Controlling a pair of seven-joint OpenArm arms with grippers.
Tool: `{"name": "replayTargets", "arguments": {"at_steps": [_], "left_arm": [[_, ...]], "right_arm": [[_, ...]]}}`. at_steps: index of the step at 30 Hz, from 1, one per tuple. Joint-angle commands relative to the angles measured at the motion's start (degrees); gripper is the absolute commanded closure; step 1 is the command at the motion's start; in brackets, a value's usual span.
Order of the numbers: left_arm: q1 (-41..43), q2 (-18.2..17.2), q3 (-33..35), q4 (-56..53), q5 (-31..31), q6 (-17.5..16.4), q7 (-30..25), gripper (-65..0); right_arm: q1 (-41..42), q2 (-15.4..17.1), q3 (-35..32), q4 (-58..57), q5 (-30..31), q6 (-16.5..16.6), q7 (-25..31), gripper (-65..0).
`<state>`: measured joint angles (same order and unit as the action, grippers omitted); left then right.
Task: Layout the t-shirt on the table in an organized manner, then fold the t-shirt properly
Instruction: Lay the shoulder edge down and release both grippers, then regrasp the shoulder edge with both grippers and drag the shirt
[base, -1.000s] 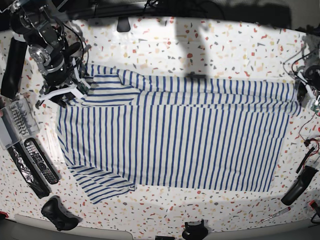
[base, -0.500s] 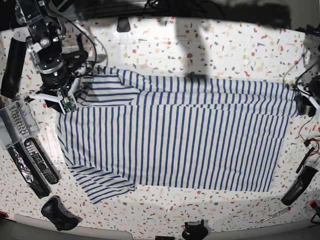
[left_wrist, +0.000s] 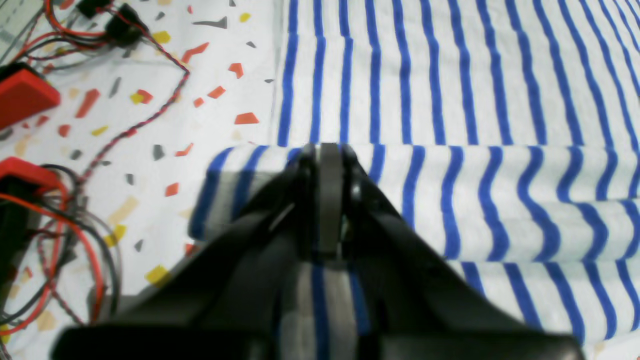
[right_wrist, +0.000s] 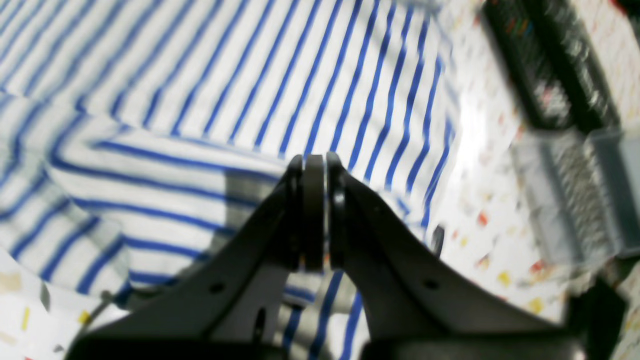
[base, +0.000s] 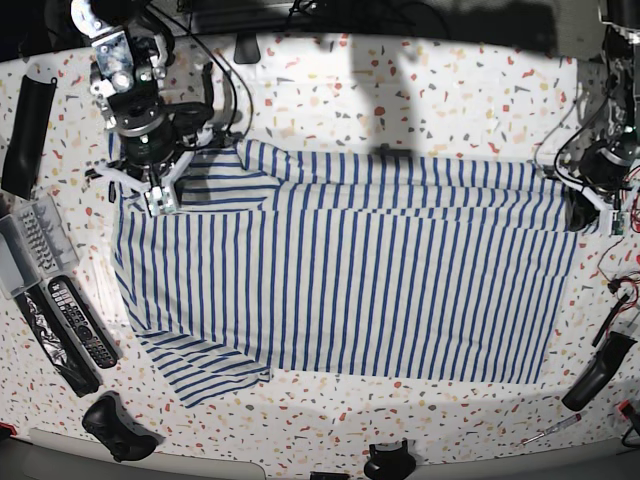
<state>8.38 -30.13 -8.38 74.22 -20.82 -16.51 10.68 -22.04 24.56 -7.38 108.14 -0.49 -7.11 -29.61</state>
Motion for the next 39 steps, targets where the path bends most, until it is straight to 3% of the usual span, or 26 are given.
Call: {"name": "replayTargets", "arguments": {"at_steps": [1,7,11,17,27,33,39], "left_arm": [[-0.5,-0.8,-0.6,0.6,-0.3,0.4,-1.2,0.0],[-0.5,2.1,-0.6,-3.9,0.0,0.2,-1.1,0.0],[-0.2,4.5,-0.6,-8.4,5.6,0.2,-1.3,0.0],[5.2,4.2,-0.6,-6.6,6.3,-0.2,-0.9,0.0],[19.3,4.1,-0.7,5.8,6.5,0.0,0.8,0.0],[24.8,4.1,-0.7,8.0,10.4,0.0,1.7,0.0],[29.2,4.1,-1.5,9.1,10.3,0.0,2.2,0.0]], "right_arm": [[0.3,0.2,0.3,-0.7,-0.4,-0.1,1.5,0.0],[0.3,-0.1,0.4,-7.5,-2.3,-0.1,1.7,0.0],[0.3,-0.1,1.1,-10.7,-2.5,4.0,1.6,0.0],[-1.4,-0.1,1.3,-11.0,-8.4,4.3,-1.6,0.0],[-13.3,-0.1,1.9,-5.0,-8.9,4.3,-2.0,0.0],[-22.5,-0.1,7.4,0.8,-8.9,4.3,-2.8,0.0],[-27.4,-0.1,12.5,3.9,-8.0,4.4,-2.8,0.0]]}}
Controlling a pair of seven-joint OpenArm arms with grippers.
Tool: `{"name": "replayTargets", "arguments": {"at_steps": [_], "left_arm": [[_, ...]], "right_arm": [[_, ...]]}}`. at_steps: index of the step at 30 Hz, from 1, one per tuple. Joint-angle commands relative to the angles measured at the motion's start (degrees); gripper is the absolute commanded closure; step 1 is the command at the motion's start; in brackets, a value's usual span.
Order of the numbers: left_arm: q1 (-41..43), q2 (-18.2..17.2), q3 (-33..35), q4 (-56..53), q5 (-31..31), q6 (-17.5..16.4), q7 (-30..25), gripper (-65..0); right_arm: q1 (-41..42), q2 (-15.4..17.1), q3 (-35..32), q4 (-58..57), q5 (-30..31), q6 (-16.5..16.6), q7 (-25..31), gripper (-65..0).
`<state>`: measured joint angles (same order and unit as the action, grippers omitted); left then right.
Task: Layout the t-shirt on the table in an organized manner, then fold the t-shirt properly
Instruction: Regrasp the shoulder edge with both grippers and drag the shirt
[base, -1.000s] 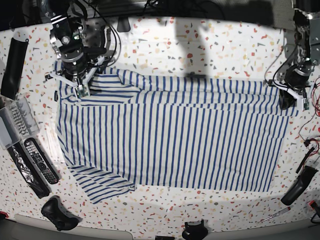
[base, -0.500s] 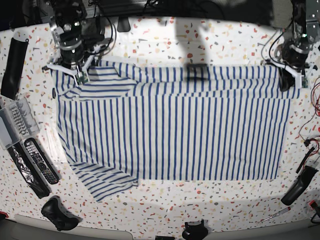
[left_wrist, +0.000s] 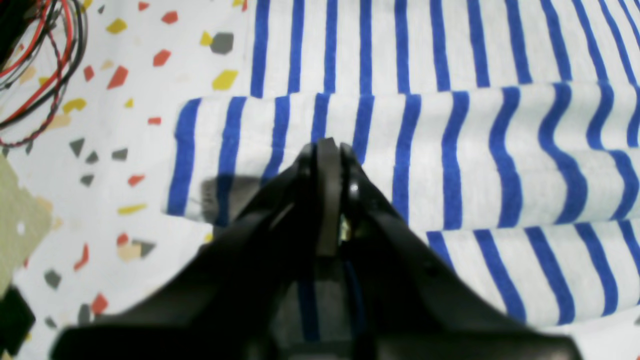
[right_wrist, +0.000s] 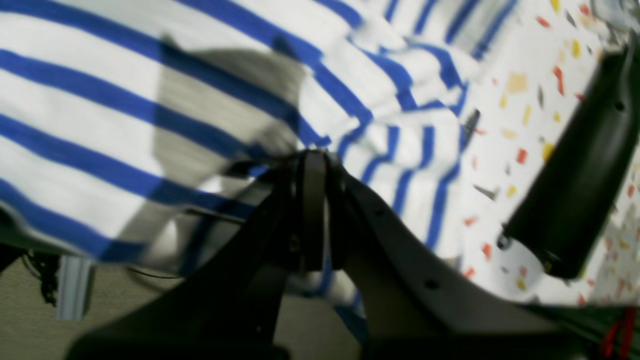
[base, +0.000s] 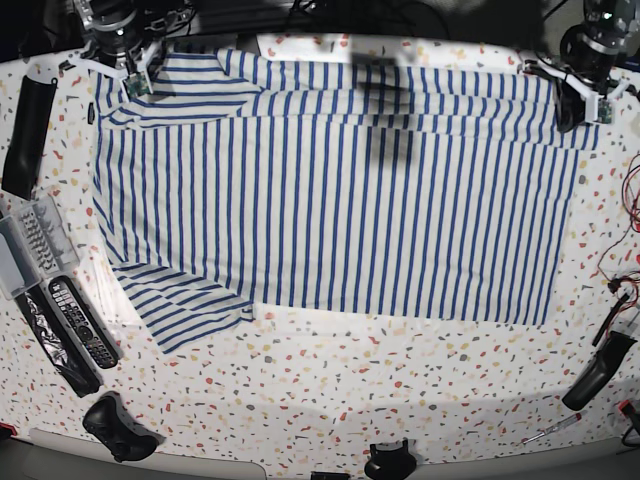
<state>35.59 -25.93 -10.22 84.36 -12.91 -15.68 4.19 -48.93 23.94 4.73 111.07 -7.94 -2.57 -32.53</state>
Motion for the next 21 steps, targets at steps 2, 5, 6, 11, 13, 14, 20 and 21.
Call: {"name": "replayTargets", "arguments": {"at_steps": [2,5,6,11,13,14,20,21], "left_arm": [[3.0,-0.1,0.1,-1.1,2.4,-0.8,8.6,0.0],[3.5,-0.1,0.1,-1.0,2.4,-0.8,9.1,0.0],[3.5,-0.1,0.1,-1.0,2.4,-0.8,9.9,0.0],[3.7,-0.1,0.1,-1.0,2.4,-0.8,11.2,0.0],[3.7,-0.1,0.1,-1.0,2.4,-0.9,11.3,0.0],[3.8,-0.2,0.1,-1.0,2.4,-0.9,11.3,0.0],[7.4,-1.2,0.1,0.3,2.4,-0.9,10.3,0.0],[8.0,-1.4,0.1,1.0,2.4,-0.9,9.9,0.0]], "right_arm": [[-1.7,0.5,1.0,1.0,-0.6,-0.2,0.1,0.0],[-2.4,0.5,1.0,1.0,-0.7,-0.2,0.1,0.0],[-2.4,0.5,1.0,1.0,-0.6,-0.2,0.0,0.0],[-2.7,0.5,1.0,1.0,-0.6,-0.2,-1.6,0.0],[-2.7,0.5,1.0,1.0,-0.6,-0.2,-2.2,0.0],[-2.7,0.5,1.0,1.0,-0.6,-0.2,-2.9,0.0],[-6.2,0.5,1.0,1.0,-0.7,-0.2,-2.6,0.0],[-6.4,0.5,1.1,1.0,-0.7,-0.2,-2.1,0.0]]}}
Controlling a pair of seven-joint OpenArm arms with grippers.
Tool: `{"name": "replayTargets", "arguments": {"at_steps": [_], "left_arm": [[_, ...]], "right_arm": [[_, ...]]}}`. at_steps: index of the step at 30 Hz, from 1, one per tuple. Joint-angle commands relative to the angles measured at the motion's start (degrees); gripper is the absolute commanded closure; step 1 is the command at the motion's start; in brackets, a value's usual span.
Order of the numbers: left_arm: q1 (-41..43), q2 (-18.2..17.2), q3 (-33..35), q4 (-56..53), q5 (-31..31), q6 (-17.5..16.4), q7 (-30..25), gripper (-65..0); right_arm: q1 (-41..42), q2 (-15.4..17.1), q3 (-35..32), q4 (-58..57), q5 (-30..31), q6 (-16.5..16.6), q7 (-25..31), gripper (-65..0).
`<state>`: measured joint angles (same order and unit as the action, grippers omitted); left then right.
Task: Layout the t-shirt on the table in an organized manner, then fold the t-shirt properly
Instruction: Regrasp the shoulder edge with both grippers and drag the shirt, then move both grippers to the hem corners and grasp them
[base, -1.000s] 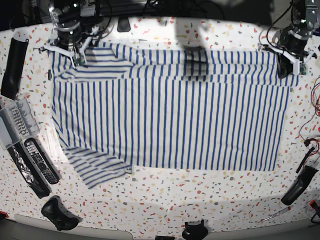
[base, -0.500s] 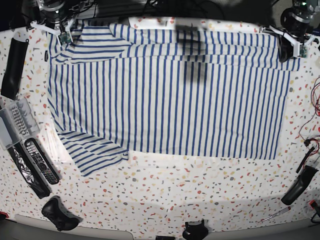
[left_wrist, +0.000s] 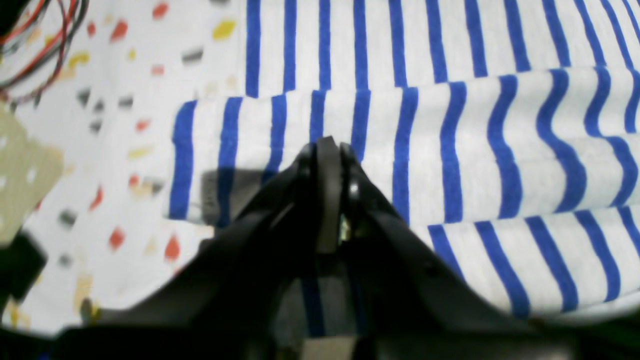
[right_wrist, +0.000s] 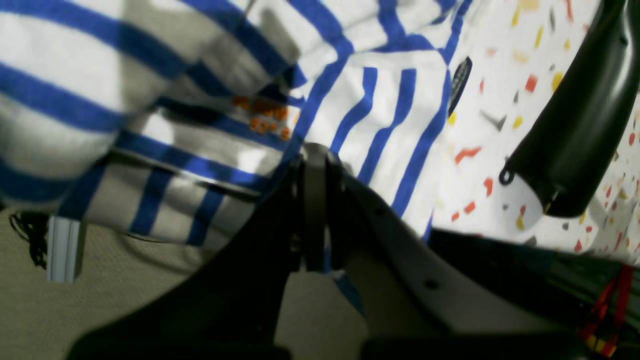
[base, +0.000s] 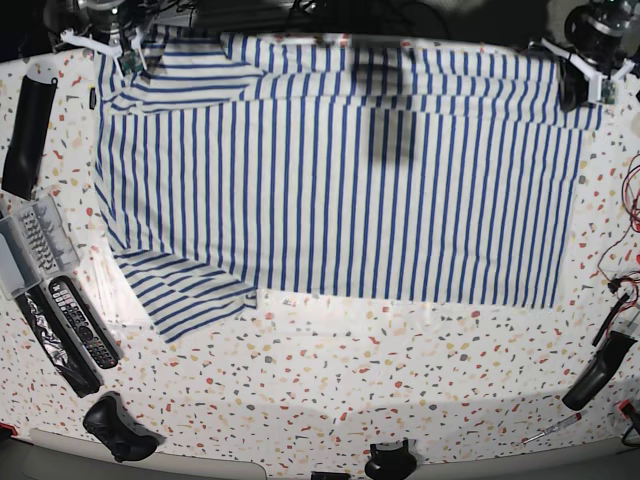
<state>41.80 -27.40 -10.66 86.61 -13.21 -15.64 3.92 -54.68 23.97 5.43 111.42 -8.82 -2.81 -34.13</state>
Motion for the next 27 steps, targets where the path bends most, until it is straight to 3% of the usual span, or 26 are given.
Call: {"name": "replayTargets", "arguments": {"at_steps": [1,12,17,22,25,27], "left_arm": [[2.3,-0.2,0.5,-0.4,2.7,-0.9,9.7,0.0],[2.6,-0.4,-2.8,12.6,2.7,-0.9,11.0,0.0],[2.0,-0.4,-9.8,19.4,2.7,-0.9,10.8,-16.3],[-4.4,-0.5,-13.4,20.8,2.0,-0.9,10.9,-18.2],[-9.8,-1.2,-13.2,18.9,-3.7,-1.0,11.0,-18.2],[-14.4,-1.2,-13.2,16.2,-5.4,-1.1,11.3,-18.2]], "right_arm": [[-0.6,0.5,0.6,0.6,0.2,0.0,-0.6,0.0],[-0.4,0.5,8.9,7.3,0.3,-0.2,1.0,0.0],[0.6,0.7,15.4,11.2,3.8,-0.2,4.7,0.0],[5.4,0.7,17.6,11.2,5.0,-0.1,9.8,-15.4],[9.0,0.7,17.5,11.2,7.8,-0.1,12.1,-18.8],[12.3,0.9,17.5,11.1,11.6,1.0,10.4,-18.9]]}}
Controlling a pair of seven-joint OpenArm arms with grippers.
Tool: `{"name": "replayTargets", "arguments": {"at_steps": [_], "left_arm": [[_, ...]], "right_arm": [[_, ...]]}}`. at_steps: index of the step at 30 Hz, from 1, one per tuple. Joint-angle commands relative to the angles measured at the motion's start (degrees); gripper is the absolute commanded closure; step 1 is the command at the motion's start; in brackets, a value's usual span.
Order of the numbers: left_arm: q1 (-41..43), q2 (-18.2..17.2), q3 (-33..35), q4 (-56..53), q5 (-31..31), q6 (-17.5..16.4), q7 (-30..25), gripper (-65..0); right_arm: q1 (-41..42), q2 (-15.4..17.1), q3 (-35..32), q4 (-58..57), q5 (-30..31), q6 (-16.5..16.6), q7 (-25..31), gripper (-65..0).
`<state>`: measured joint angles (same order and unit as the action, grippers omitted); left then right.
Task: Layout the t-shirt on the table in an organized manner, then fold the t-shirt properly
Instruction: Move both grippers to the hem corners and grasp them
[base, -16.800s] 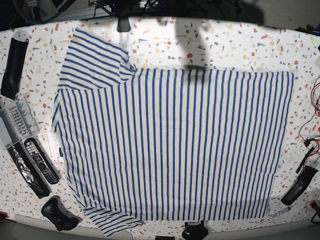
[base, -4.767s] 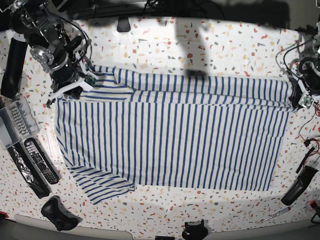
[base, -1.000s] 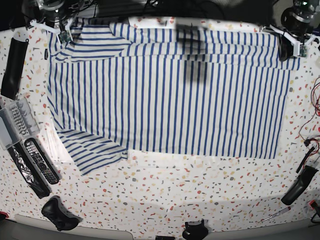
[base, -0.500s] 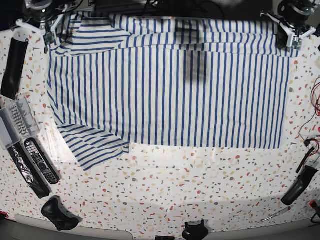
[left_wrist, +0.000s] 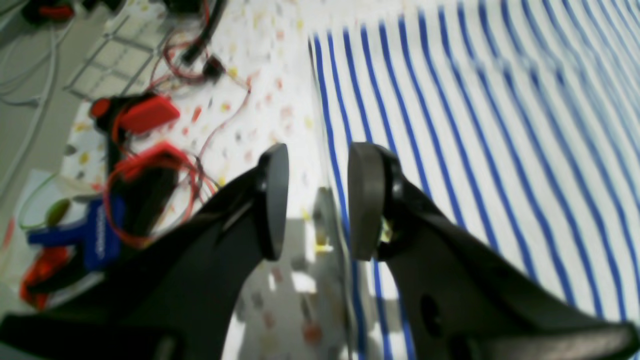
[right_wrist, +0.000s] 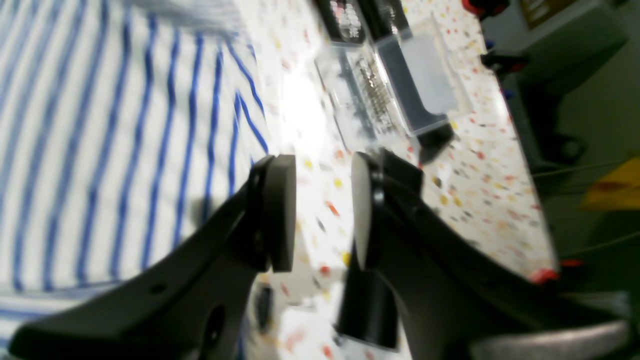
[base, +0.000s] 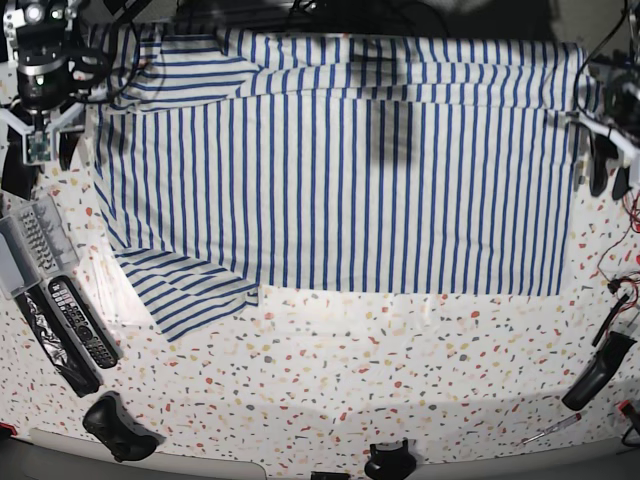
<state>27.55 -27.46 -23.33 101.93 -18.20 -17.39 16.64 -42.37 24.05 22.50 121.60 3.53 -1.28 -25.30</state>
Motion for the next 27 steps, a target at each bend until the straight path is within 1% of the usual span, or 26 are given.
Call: {"name": "replayTargets", "arguments": {"at_steps": [1,3,5,6,7,9,11,14,16,18,20,22,23,25,27], "left_arm": [[-2.8,-1.1,-0.5,-1.1,-0.4,0.6,-1.1,-18.2],[-8.0,-1.2,-0.5,-5.8,-2.1,0.3,0.0,-18.2],[-13.0,-1.4,-0.5,-11.1,-6.4,-3.6,1.6,-18.2],[-15.5,-1.3,-0.5,-13.7,-8.5,-5.4,2.5,-18.2],[-17.8,-1.3,-0.5,-16.3,-10.3,-6.5,3.4,-18.2],[-22.4,-1.4,0.2,-21.4,-12.0,-6.9,4.7,-18.2],[-26.5,-2.0,2.2,-26.6,-11.9,-7.3,4.7,-18.2],[-33.0,-2.8,6.8,-34.8,-11.6,-9.0,4.7,-18.2],[-37.8,-2.7,9.8,-40.6,-8.9,-8.9,4.5,-18.2],[-42.5,-2.7,12.5,-47.0,-7.5,-8.8,4.5,-18.2],[-46.5,-2.7,14.1,-52.8,-7.4,-8.9,4.5,-18.2],[-49.4,-2.7,14.9,-57.3,-7.4,-9.1,4.3,-19.6],[-50.4,-2.7,15.1,-58.9,-7.4,-9.7,4.3,-19.6],[-51.6,-2.7,15.2,-61.3,-7.3,-11.7,4.0,-19.6],[-51.6,-2.7,15.2,-62.2,-7.3,-12.0,2.7,-19.6]], "right_arm": [[1.8,1.1,0.5,0.7,0.8,1.1,0.1,-18.9],[5.7,1.9,0.5,0.3,5.0,5.2,-3.1,-18.9],[9.2,2.6,0.5,-0.2,9.8,8.3,-4.9,-18.9],[10.6,2.6,0.5,-0.4,11.9,8.7,-4.7,-18.9],[11.8,2.6,0.5,-0.5,13.7,8.7,-4.3,-18.9],[14.0,2.6,0.5,-0.7,16.6,8.8,-3.3,-18.9],[15.8,2.6,0.5,-1.0,16.7,8.8,-3.2,-18.9],[17.6,2.6,0.5,-2.3,16.7,8.8,-3.2,-18.9],[18.3,2.6,0.5,-3.2,16.5,8.8,-3.0,-18.9],[18.6,2.6,0.5,-3.6,14.5,8.7,-2.2,-18.9],[19.1,2.6,0.5,-3.6,11.8,8.8,-0.9,-18.9],[19.8,2.6,0.5,-3.6,11.2,8.7,-1.0,-18.9],[20.2,2.6,0.5,-3.6,11.3,8.8,-1.4,-18.9],[21.2,2.6,0.5,-3.6,11.5,8.8,-2.5,-18.9],[22.1,2.6,0.5,-3.6,11.5,8.8,-3.3,-18.9]]}}
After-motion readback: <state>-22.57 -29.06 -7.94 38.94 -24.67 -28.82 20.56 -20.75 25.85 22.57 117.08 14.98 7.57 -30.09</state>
